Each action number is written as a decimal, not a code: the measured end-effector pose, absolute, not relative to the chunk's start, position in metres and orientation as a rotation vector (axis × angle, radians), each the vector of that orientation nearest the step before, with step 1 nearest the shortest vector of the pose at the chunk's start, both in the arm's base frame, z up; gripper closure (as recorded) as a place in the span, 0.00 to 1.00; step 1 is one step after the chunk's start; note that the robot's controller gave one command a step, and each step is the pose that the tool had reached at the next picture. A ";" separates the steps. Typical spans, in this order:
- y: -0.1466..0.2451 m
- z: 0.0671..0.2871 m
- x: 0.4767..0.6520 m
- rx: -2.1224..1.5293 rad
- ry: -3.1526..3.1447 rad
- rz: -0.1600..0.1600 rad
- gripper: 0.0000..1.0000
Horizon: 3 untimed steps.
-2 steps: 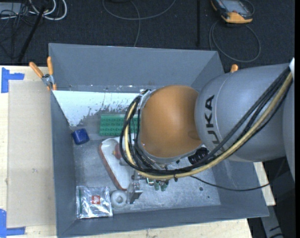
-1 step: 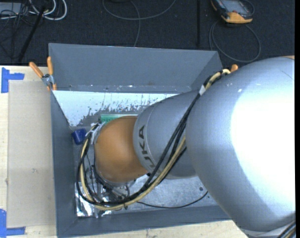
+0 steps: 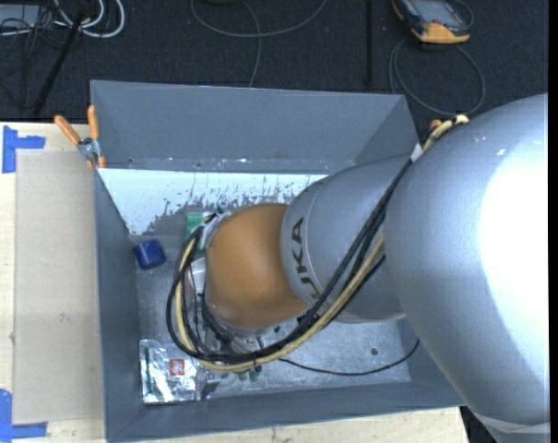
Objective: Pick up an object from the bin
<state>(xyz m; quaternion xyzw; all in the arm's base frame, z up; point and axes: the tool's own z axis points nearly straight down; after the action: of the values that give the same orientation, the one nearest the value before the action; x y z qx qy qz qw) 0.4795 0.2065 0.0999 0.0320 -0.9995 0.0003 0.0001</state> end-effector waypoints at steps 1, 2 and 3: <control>0.223 0.099 0.482 0.885 -3.014 -0.001 0.00; 0.230 0.073 0.480 1.464 -2.792 0.000 0.00; 0.230 0.074 0.481 1.454 -2.790 -0.002 0.00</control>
Offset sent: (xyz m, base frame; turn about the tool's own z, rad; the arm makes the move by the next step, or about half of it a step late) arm 0.0032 0.0156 0.0001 -0.5069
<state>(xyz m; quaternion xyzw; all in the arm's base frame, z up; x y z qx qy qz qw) 0.4812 0.2301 0.0738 0.4621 -0.8868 -0.0005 -0.0025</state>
